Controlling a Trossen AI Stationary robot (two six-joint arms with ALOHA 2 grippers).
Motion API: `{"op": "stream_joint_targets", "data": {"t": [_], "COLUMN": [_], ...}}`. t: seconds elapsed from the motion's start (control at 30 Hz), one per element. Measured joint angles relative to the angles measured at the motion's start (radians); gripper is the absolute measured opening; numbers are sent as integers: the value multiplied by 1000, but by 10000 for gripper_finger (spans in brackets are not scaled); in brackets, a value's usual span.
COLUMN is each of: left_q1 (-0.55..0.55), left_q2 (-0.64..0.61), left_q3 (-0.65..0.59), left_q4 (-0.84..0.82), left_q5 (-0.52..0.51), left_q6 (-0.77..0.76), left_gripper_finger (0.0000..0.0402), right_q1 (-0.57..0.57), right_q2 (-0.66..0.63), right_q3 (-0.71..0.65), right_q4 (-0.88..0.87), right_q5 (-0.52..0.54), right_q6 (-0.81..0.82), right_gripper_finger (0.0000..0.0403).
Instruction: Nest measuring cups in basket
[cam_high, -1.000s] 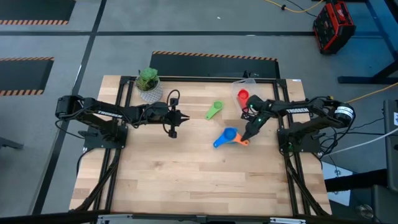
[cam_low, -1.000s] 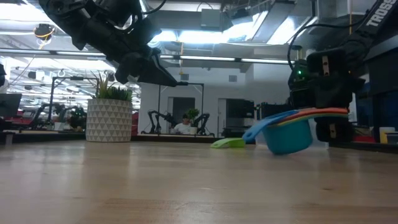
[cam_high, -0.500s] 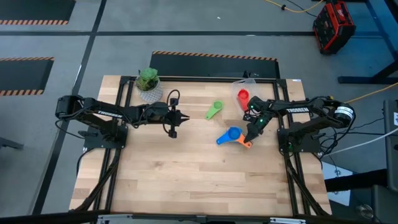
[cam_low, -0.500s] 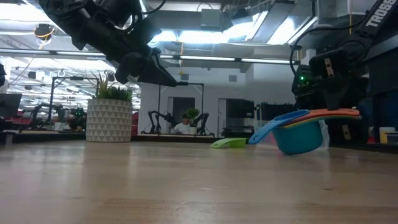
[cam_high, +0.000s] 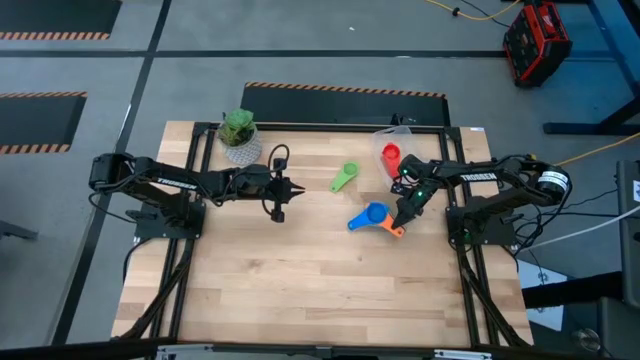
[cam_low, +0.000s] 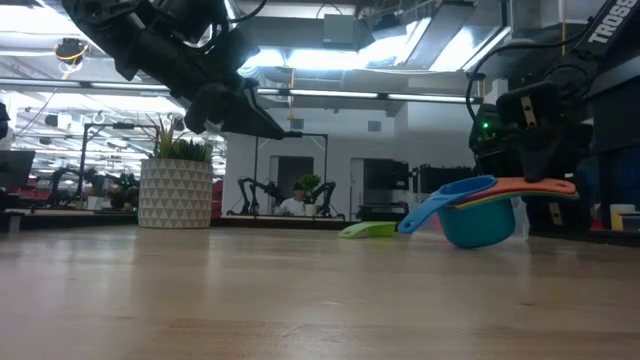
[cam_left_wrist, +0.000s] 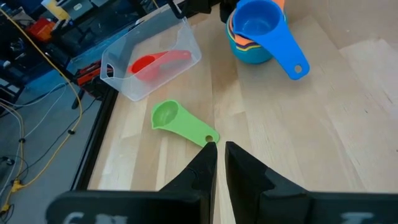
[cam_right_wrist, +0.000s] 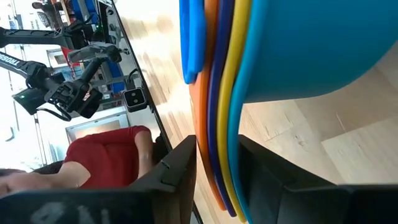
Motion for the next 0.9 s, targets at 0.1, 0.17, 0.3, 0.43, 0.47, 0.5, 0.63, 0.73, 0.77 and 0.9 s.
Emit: {"op": "stream_joint_targets", "data": {"t": [0.1,0.17,0.3,0.43,0.47,0.5,0.63,0.73,0.77,0.9], "left_q1": [0,0,0,0,0,0,0,0,0,0], "left_q2": [0,0,0,0,0,0,0,0,0,0], "left_q3": [0,0,0,0,0,0,0,0,0,0], "left_q4": [0,0,0,0,0,0,0,0,0,0], "left_q5": [0,0,0,0,0,0,0,0,0,0], "left_q6": [0,0,0,0,0,0,0,0,0,0], "left_gripper_finger": [27,27,27,27,27,27,28,27,27,27], "right_q1": [0,0,1,2,2,2,2,2,2,2], "right_q2": [0,0,0,0,1,1,1,1,0,1], "right_q3": [0,0,0,0,0,0,0,0,0,0], "right_q4": [0,-2,-11,-10,-9,-9,-20,-24,-24,-30], "right_q5": [8,25,64,100,95,94,114,114,115,115], "right_q6": [-3,0,-29,-26,-20,-3,28,28,28,30], "right_gripper_finger": [114,114,114,114,114,114,114,116,118,146]}}
